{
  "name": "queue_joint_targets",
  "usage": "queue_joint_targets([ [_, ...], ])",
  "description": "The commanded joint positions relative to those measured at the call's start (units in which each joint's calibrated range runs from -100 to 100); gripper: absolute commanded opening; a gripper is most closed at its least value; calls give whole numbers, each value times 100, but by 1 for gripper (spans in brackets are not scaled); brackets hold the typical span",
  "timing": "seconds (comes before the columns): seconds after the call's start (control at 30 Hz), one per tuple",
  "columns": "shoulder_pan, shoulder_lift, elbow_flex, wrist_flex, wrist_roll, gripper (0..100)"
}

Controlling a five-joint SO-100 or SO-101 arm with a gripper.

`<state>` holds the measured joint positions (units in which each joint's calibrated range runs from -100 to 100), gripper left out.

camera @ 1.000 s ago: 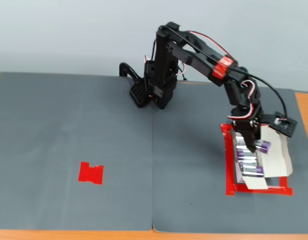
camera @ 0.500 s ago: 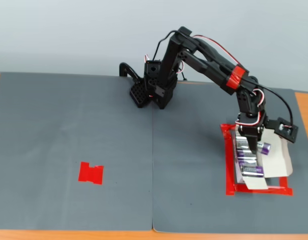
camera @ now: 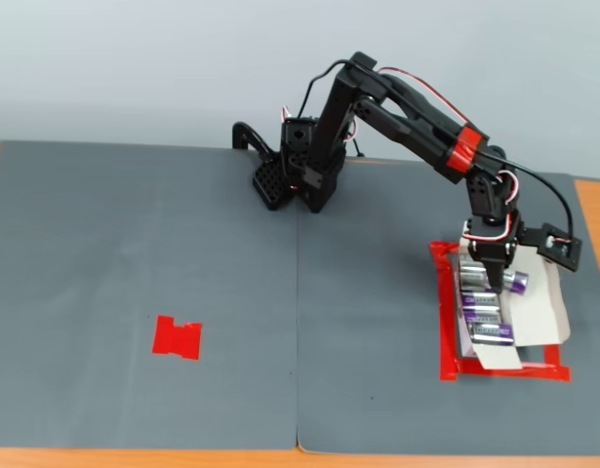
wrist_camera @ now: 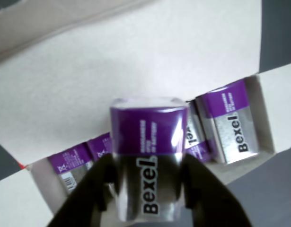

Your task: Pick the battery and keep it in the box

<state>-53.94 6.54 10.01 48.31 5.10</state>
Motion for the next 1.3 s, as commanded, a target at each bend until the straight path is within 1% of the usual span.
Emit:
queue_joint_targets([
  [0.0, 19, 28, -273, 13, -13, 5],
  [1.03, 72, 79, 80, -4, -18, 5],
  [1.1, 64, 79, 80, -31, -18, 10],
  [1.2, 64, 79, 62, -22, -18, 21],
  [1.27, 64, 79, 43, -22, -18, 25],
])
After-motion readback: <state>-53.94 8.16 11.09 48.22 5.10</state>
